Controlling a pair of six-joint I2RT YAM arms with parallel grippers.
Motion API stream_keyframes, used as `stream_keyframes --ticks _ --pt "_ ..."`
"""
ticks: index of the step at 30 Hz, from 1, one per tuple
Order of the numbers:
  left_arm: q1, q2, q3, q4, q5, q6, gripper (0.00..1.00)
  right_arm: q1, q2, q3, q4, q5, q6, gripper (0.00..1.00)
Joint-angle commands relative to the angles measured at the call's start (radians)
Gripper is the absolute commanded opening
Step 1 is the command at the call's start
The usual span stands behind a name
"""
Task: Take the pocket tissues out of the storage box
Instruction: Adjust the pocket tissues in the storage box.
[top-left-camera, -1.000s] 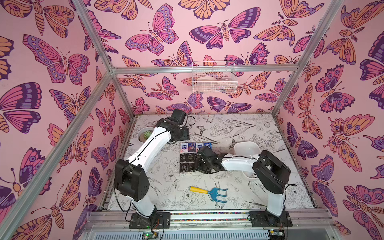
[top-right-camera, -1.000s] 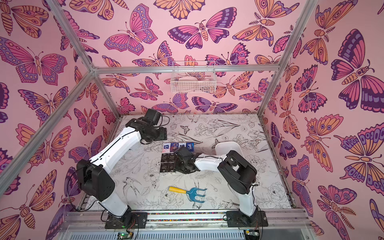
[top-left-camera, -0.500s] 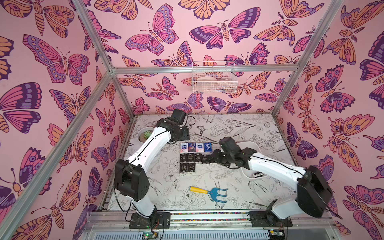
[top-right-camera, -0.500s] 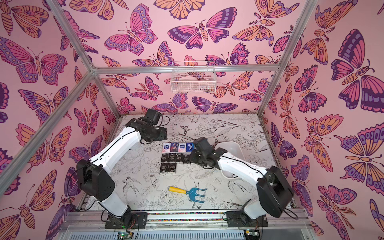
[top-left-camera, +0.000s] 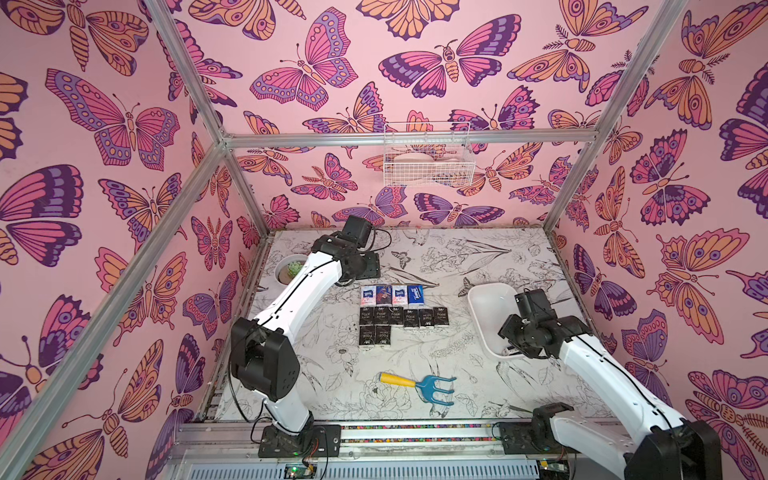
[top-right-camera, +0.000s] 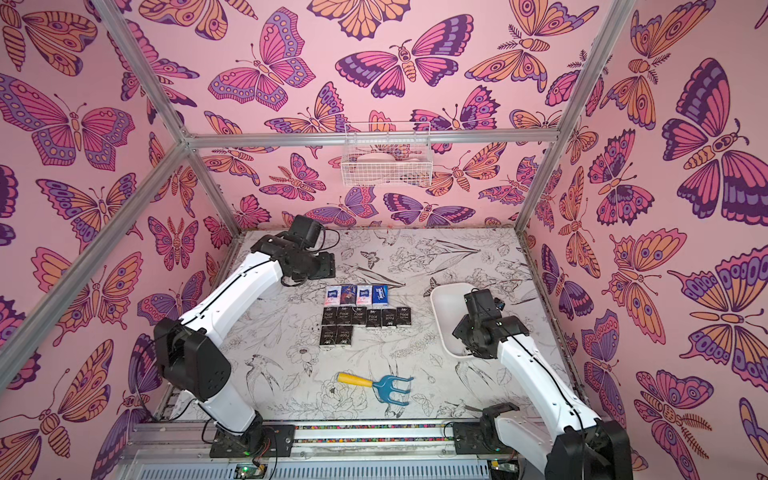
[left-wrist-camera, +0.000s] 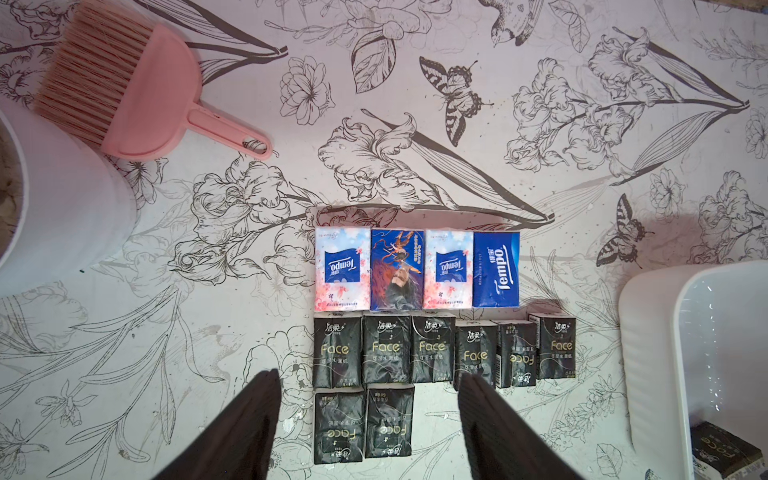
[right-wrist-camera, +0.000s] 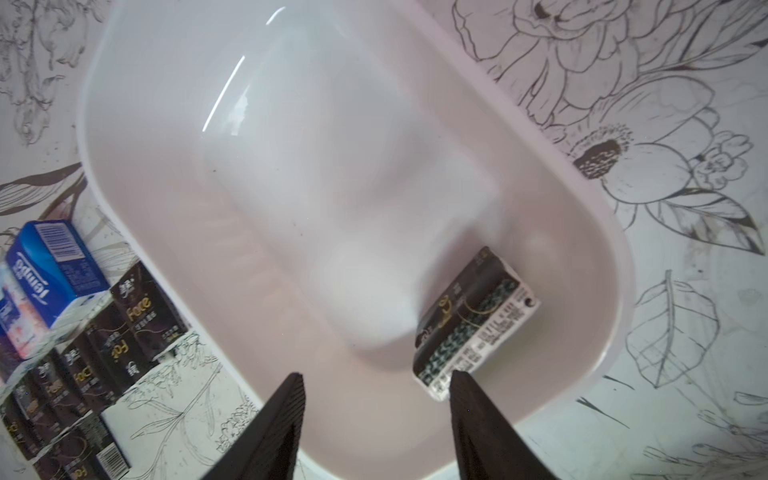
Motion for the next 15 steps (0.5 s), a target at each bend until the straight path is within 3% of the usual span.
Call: stream_keyframes --ticks 1,15 --pt "-0.001 0.015 0.016 -0.018 0.013 0.005 0.73 -0.016 0.035 0.029 -0.091 0.019 -0.046 0.60" --pt "0.001 0.017 0.012 -0.019 -0.005 0.011 0.74 -0.062 0.219 0.028 0.059 -0.020 -0.072 0.61"
